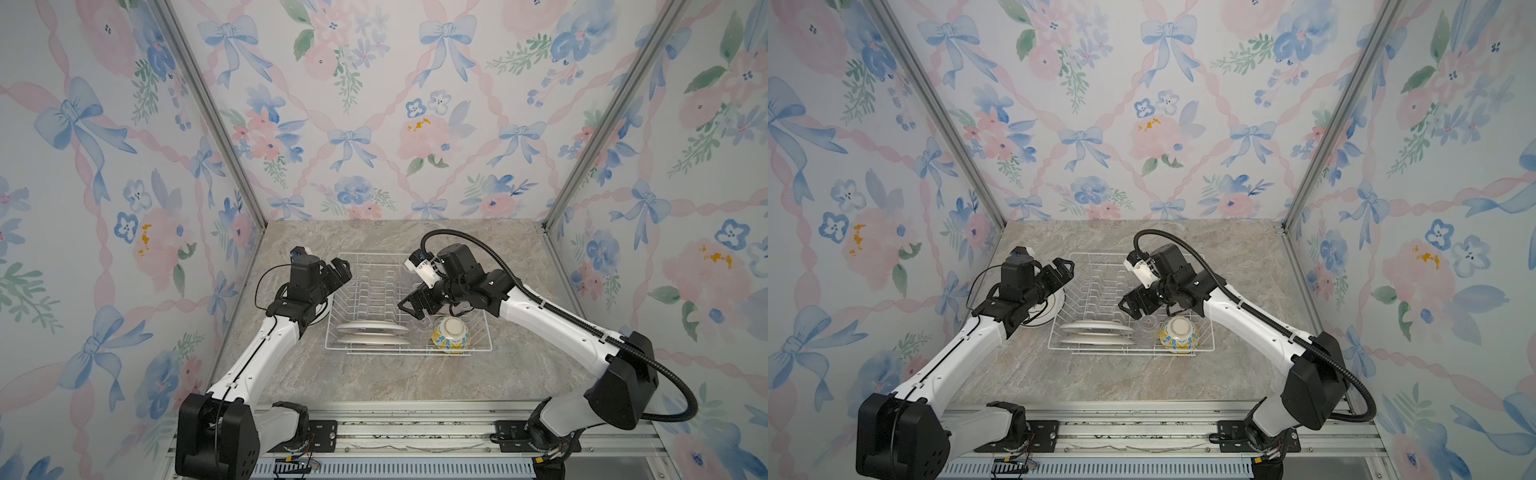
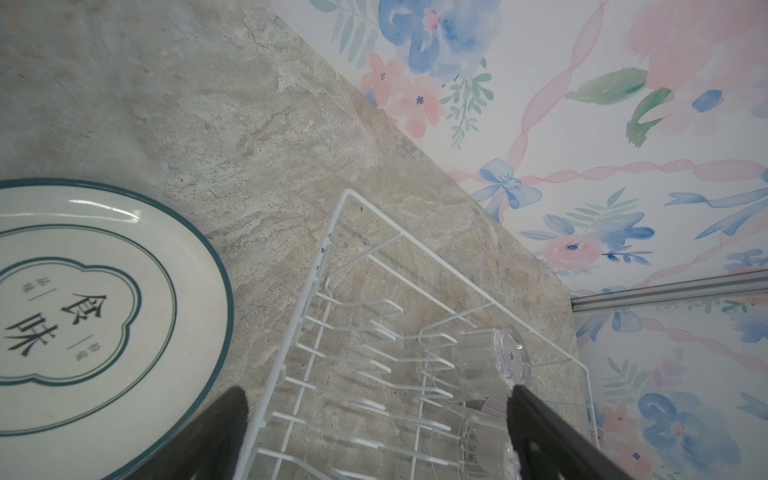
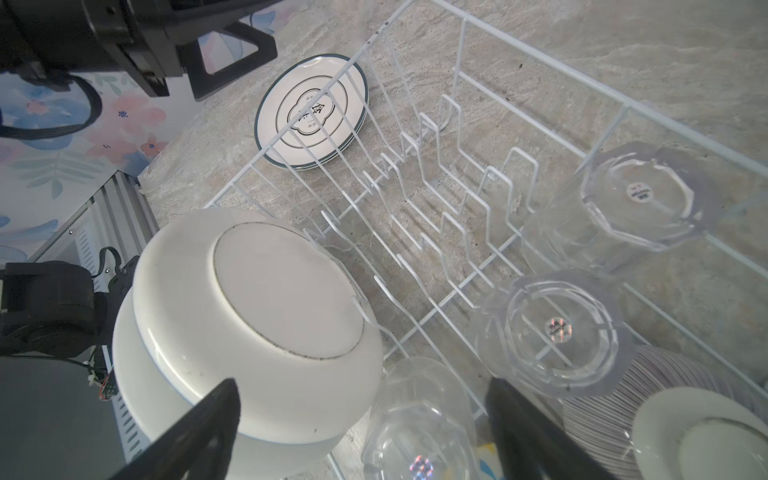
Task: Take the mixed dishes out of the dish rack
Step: 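Move the right gripper toward the next white plate while the left gripper rises, then lower the right gripper onto the white plate rim in the rack and grasp it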
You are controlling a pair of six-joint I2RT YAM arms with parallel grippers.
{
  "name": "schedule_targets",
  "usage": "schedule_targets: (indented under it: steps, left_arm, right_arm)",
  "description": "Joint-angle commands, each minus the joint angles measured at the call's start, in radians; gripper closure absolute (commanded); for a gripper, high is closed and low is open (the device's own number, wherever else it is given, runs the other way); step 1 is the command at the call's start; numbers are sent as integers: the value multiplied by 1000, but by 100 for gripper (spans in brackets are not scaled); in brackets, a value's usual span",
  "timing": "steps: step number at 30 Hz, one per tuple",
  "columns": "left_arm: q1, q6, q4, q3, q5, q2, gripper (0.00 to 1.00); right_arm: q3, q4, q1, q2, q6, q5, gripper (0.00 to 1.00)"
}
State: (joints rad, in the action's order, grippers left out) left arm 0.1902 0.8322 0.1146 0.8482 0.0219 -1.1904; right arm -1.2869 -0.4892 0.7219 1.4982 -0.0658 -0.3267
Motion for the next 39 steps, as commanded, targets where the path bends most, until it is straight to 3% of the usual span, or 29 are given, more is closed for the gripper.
schedule_targets:
  steps: [1,13,39]
  left_arm:
    - [-3,-41,19,28,-22,-30,2]
    - [-6,-34,15,81,12,-93,2]
    - [12,-13,-18,-8,29,-3,2]
  right_arm:
    - [54,25,15,-51,40,-35,5]
    - [137,52,115,-122,71,-1,7]
    - [89,110,194,81,27,155,29]
